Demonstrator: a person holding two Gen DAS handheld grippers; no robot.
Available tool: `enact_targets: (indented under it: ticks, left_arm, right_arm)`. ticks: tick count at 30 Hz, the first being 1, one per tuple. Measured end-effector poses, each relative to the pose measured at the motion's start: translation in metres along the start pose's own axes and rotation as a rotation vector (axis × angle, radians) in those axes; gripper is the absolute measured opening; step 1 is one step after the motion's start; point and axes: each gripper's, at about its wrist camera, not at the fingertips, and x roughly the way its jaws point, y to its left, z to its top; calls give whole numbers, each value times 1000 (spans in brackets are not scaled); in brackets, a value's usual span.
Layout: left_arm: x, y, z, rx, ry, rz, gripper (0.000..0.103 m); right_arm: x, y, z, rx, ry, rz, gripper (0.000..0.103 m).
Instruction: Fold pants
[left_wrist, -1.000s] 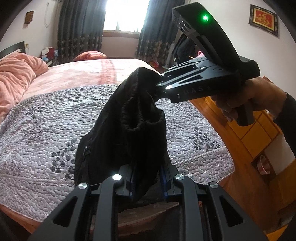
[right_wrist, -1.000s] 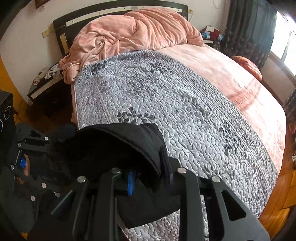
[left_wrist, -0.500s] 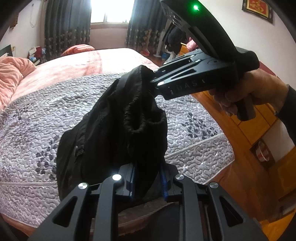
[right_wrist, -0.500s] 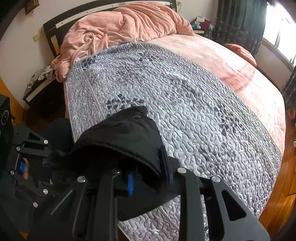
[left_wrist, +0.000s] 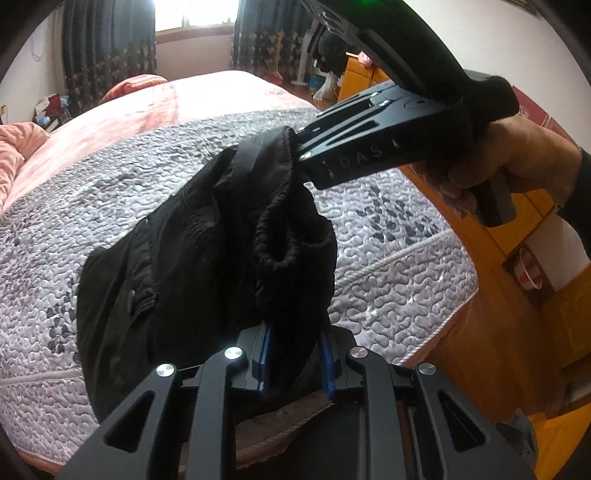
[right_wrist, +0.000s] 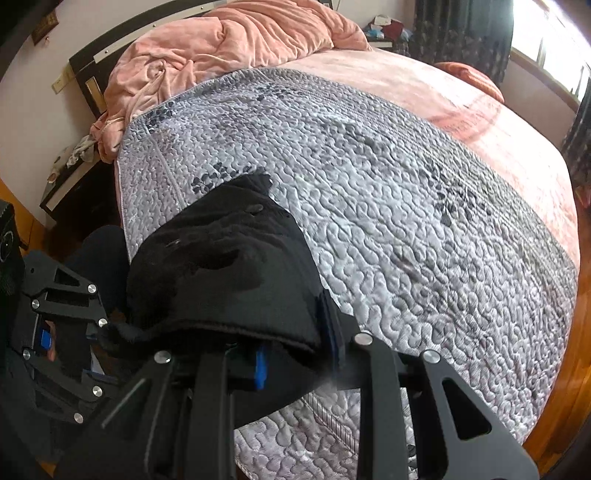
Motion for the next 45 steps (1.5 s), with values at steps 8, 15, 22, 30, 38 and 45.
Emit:
enact_targets:
  ticks: [8, 15, 22, 30, 38, 45]
  left_arm:
    - [34, -10, 0, 30, 54, -3, 21]
    - [64, -13, -4, 38, 106, -13, 21]
    - [89, -13, -8, 45, 148, -19, 22]
    - [105, -12, -13, 52, 169, -14, 23]
    - [113, -14, -18, 71, 174, -8, 26]
    - [116, -10, -22, 73, 183, -27, 31]
  right_arm:
    - [18, -21, -21, 25, 16, 9, 23]
    - [38, -32, -40, 33, 38, 1, 23]
    - [58, -45, -54, 55, 59, 11, 24]
    - [73, -49, -58, 60, 87, -11, 26]
    - [74, -50, -66, 121, 111, -89, 30]
    - [43, -73, -92, 381, 50, -104, 31]
